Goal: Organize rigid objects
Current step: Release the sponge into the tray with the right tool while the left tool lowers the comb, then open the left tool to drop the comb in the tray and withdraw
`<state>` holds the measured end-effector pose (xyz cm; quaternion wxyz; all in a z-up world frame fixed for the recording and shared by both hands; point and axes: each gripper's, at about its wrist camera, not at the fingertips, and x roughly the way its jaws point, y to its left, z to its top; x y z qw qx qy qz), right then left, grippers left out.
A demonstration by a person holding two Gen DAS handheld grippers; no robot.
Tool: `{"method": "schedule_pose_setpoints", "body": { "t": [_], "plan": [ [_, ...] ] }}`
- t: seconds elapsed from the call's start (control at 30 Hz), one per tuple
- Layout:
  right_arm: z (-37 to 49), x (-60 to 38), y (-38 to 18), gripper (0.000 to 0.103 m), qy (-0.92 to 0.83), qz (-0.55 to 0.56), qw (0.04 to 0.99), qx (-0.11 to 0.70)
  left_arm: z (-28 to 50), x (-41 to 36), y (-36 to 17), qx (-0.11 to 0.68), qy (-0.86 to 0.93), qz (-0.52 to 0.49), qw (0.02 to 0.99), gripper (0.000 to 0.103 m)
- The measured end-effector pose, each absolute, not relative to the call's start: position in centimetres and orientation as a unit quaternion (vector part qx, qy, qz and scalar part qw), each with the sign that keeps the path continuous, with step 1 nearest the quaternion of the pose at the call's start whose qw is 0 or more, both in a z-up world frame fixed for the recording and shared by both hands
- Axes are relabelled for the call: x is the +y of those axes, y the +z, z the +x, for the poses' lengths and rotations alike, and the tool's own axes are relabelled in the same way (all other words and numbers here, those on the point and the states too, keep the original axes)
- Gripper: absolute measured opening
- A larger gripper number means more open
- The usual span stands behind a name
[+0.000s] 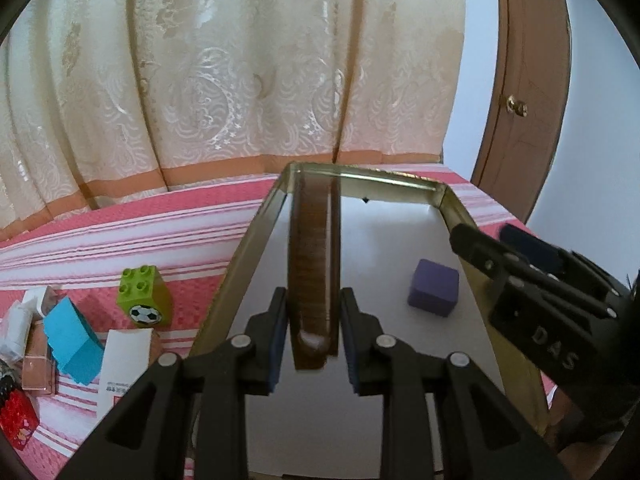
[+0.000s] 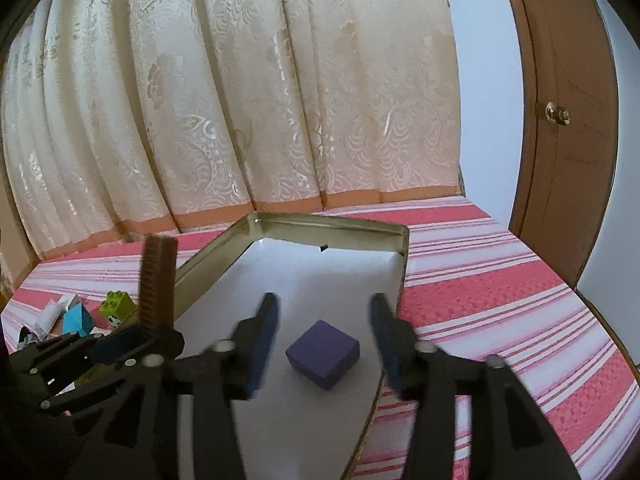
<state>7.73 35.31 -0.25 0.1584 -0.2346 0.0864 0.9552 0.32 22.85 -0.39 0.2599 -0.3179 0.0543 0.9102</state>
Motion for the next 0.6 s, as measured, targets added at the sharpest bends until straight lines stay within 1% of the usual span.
{"method": "schedule_pose_setpoints", "body": {
  "t": [0.03,0.07,0.1,0.13,0.2,0.3,0.43,0.6],
  "plan": [
    [8.0,35.3,-0.2,0.076,0.956,-0.228,0.161,0.087,0.5,22.6,-0.2,0.051,0.913,-0.313,0.258,0.058],
    [8.4,35.4,0.0,0.079,0.958,-0.216,0.166,0.088,0.7,22.3,0.0,0.046,0.916,-0.305,0.256,0.070],
    [8.7,35.4,0.2,0.081,0.959,-0.206,0.172,0.088,0.8,21.9,0.3,0.039,0.921,-0.296,0.251,0.087],
    [8.9,35.4,0.3,0.082,0.960,-0.197,0.178,0.087,1.2,21.5,0.7,0.036,0.928,-0.281,0.240,0.097],
    [9.3,35.7,0.6,0.083,0.961,-0.186,0.183,0.095,1.6,21.1,1.1,0.040,0.937,-0.258,0.231,0.102],
    [9.5,36.3,0.7,0.083,0.958,-0.181,0.198,0.105,2.0,20.5,1.3,0.041,0.942,-0.239,0.230,0.102],
    [10.3,37.4,0.8,0.083,0.951,-0.165,0.228,0.124,1.9,18.7,1.6,0.020,0.947,-0.229,0.227,0.103],
    [11.6,38.8,1.0,0.083,0.943,-0.135,0.266,0.150,1.6,16.3,1.6,0.011,0.957,-0.219,0.187,0.102]
  ]
}}
